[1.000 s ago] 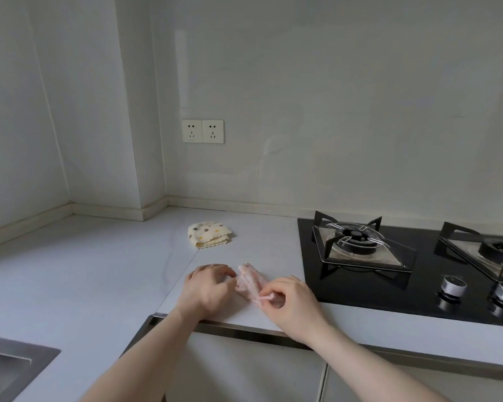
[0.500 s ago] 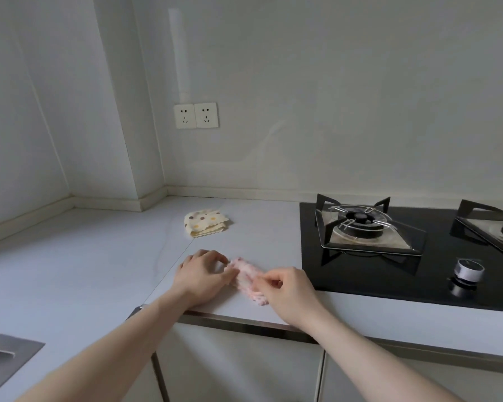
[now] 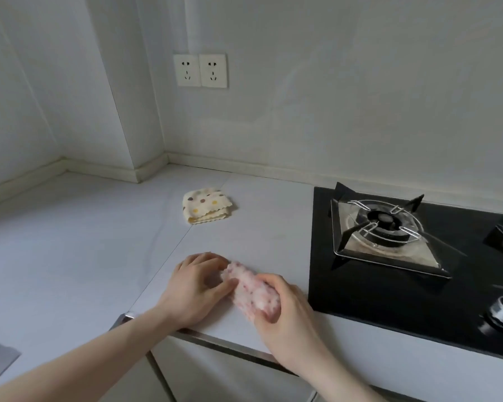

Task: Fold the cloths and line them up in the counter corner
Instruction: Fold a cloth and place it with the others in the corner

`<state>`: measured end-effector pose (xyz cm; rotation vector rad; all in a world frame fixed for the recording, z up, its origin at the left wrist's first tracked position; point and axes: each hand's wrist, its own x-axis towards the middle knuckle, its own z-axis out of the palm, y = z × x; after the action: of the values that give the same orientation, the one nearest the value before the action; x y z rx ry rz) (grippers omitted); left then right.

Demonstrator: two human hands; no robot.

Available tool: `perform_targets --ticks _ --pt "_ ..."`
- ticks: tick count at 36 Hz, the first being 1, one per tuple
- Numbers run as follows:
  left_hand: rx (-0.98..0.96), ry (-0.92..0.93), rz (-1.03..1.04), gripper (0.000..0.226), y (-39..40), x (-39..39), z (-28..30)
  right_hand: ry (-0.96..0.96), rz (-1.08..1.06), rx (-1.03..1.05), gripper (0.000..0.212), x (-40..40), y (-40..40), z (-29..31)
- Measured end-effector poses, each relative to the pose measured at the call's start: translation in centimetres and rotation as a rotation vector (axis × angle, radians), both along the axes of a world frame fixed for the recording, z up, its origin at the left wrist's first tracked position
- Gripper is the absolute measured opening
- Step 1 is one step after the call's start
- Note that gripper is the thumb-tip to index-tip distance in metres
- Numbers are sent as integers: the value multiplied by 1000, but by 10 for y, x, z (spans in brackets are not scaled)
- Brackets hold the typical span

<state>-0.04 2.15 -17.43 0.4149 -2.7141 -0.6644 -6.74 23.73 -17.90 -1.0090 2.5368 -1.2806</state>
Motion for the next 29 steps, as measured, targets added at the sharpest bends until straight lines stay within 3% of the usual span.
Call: perform_targets --ticks 4,7,9,13,18,24,29 --pt "101 -32 -4 36 1 4 9 -373 12 -12 47 -2 -4 23" --pt "330 -89 70 41 13 6 27 -507 -8 101 51 -6 -5 50" --pt "510 -111 127 28 30 11 49 -578 -36 222 41 -3 -2 71" --pt "698 -136 114 23 68 30 114 -654 -100 283 17 17 25 130" --pt "792 -87 76 24 95 60 198 -798 -145 168 35 54 71 223" --pt "981 -108 -23 40 134 71 249 -838 -292 43 27 87 129 287" --pt "1013 -173 -167 27 173 36 277 -808 -448 -36 25 85 171 313"
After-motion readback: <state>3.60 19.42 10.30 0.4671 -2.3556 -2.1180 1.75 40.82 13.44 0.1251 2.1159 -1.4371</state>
